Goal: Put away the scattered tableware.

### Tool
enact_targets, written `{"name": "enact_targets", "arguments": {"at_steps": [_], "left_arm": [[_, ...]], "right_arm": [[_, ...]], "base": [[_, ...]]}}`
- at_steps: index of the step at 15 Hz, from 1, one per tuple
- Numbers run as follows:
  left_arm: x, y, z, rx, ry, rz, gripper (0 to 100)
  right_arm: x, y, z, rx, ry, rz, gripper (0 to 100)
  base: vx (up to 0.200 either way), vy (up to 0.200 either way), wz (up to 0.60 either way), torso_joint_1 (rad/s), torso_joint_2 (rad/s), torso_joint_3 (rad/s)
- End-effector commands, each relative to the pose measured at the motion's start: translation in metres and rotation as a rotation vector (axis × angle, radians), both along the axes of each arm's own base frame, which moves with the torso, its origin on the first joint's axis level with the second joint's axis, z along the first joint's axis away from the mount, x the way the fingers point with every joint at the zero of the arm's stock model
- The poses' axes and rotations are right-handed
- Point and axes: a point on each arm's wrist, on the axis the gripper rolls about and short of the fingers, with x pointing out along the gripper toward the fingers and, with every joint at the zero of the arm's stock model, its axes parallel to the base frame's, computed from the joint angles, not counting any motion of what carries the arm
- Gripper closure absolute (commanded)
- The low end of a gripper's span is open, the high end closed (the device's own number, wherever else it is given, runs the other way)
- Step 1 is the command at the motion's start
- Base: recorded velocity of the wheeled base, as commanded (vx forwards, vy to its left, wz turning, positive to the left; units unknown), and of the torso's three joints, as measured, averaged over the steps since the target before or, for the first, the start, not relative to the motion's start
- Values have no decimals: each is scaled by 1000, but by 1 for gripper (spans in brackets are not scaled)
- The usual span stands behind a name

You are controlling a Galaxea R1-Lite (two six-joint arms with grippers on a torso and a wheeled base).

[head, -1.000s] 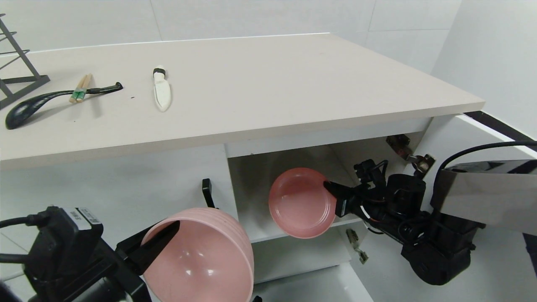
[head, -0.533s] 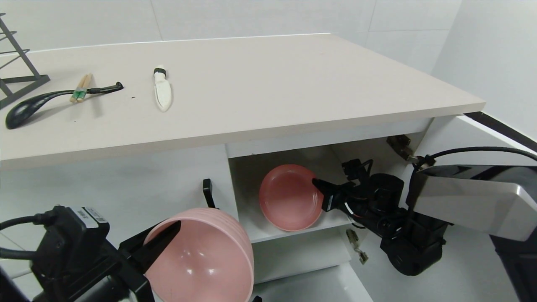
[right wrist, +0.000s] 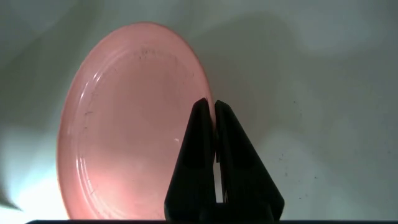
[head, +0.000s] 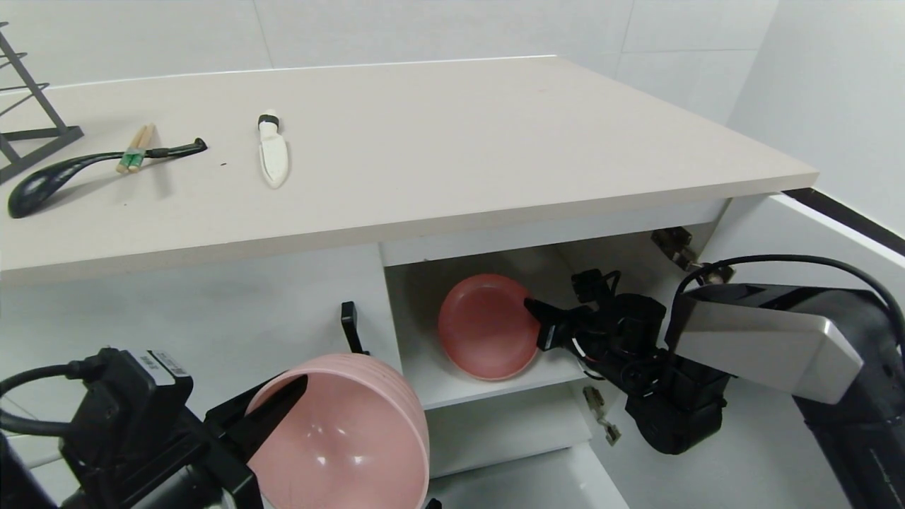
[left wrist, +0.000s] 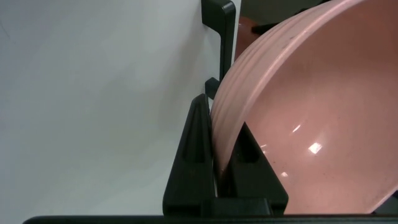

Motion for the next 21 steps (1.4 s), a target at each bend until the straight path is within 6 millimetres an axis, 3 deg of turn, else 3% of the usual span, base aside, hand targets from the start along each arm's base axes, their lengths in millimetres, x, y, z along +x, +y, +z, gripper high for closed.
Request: {"name": "enact_targets", "arguments": {"at_steps": [1, 11, 12, 17, 18, 19, 20, 21], "left_arm": [[0, 0, 0, 2, 2, 0, 100], [0, 0, 0, 1, 1, 0, 100], [0, 0, 0, 1, 1, 0, 100], [0, 0, 0, 1, 1, 0, 100], [0, 0, 0, 1, 1, 0, 100], [0, 0, 0, 0, 0, 0, 100], [0, 0, 0, 0, 0, 0, 100], [2, -2, -2, 9, 10, 0, 100]], "right_arm": [[3, 1, -5, -3, 1, -24, 100], [5, 0, -11, -11, 4, -66, 100], [5, 0, -11, -12, 4, -72, 0], [4, -1, -9, -24, -3, -102, 0], [0, -1, 7, -34, -33, -158, 0], [-11, -1, 37, -28, -81, -182, 0], [-11, -1, 37, -28, -81, -182, 0], [-51, 0, 88, -10, -132, -134, 0]], "base": [[0, 0, 0, 0, 0, 0], [0, 0, 0, 0, 0, 0], [0, 0, 0, 0, 0, 0], [0, 0, 0, 0, 0, 0], [0, 0, 0, 0, 0, 0], [0, 0, 0, 0, 0, 0], [0, 0, 0, 0, 0, 0], [0, 0, 0, 0, 0, 0]]}}
